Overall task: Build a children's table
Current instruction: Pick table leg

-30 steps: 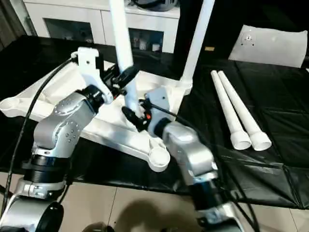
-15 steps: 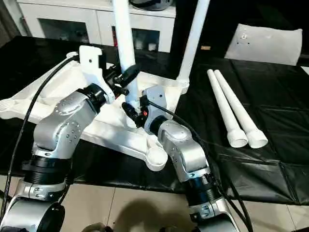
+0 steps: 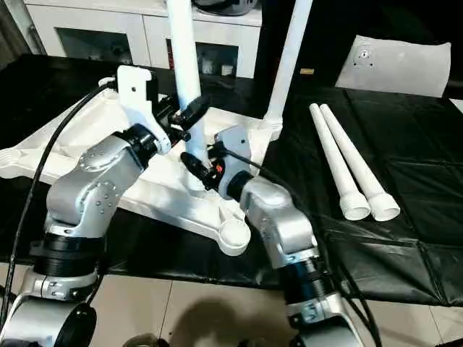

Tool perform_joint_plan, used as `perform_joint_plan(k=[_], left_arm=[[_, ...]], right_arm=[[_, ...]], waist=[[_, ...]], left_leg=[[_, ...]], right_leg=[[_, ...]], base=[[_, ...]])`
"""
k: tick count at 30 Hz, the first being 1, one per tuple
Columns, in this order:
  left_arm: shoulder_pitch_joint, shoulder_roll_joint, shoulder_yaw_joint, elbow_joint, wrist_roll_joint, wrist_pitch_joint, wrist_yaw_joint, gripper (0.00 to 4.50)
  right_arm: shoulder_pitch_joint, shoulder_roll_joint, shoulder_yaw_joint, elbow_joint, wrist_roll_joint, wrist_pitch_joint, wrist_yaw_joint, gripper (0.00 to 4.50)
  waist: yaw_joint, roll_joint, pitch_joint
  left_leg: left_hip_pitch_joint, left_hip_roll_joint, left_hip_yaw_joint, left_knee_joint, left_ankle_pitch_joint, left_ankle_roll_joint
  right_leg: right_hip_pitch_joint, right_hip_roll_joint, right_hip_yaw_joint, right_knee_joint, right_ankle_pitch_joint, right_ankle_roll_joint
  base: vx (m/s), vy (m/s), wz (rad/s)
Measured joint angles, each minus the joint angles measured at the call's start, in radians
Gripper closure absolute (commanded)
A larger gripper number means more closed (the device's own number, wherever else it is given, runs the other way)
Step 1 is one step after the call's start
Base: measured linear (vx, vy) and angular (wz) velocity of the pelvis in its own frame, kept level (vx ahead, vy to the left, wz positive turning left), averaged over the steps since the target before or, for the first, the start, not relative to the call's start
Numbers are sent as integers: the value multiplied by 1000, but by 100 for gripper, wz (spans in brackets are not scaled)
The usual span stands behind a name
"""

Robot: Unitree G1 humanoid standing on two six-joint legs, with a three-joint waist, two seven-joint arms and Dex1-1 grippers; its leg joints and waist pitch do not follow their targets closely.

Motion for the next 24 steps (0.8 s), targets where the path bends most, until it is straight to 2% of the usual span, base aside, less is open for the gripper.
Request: perform_joint_plan(k=[3,7,12,15,20,21,24], left_arm=[[0,5,10,0,-24,10,-22,154],[0,1,51,0,-123,59,-91,110],[0,1,92,-10,-250,108,-183,110],[1,3,106,-14,-290,130,-207,110],[0,14,128,-14,-338,149,-248,110],[0,20,132,-14,-343,149,-258,140],[0,47,137,-14,-349,149,-285,147]], right_arm=[[16,-14,-2,-15,26,-2,45,259],[37,-33,-24,-40,91,5,130,259],[44,-59,-58,-71,179,31,229,259],[53,-76,-65,-87,200,43,263,260],[57,-108,-65,-88,227,56,315,260],[59,-112,-65,-88,228,61,320,260],[70,-126,-65,-88,229,72,335,260]], waist=[[1,0,0],[3,0,0],[3,0,0],[3,0,0],[3,0,0],[3,0,0],[3,0,0]], left_leg=[[0,0,0,0,0,0],[0,0,0,0,0,0],[0,0,0,1,0,0],[0,0,0,1,0,0],[0,0,0,1,0,0],[0,0,0,1,0,0],[0,0,0,1,0,0]], right_leg=[[0,0,0,0,1,-1],[0,0,0,0,4,-6],[0,0,0,0,4,-7],[0,0,0,0,4,-7],[0,0,0,0,4,-7],[0,0,0,0,4,-7],[0,0,0,0,4,-6]], base=[[0,0,0],[0,0,0],[0,0,0],[0,0,0],[0,0,0],[0,0,0],[0,0,0]])
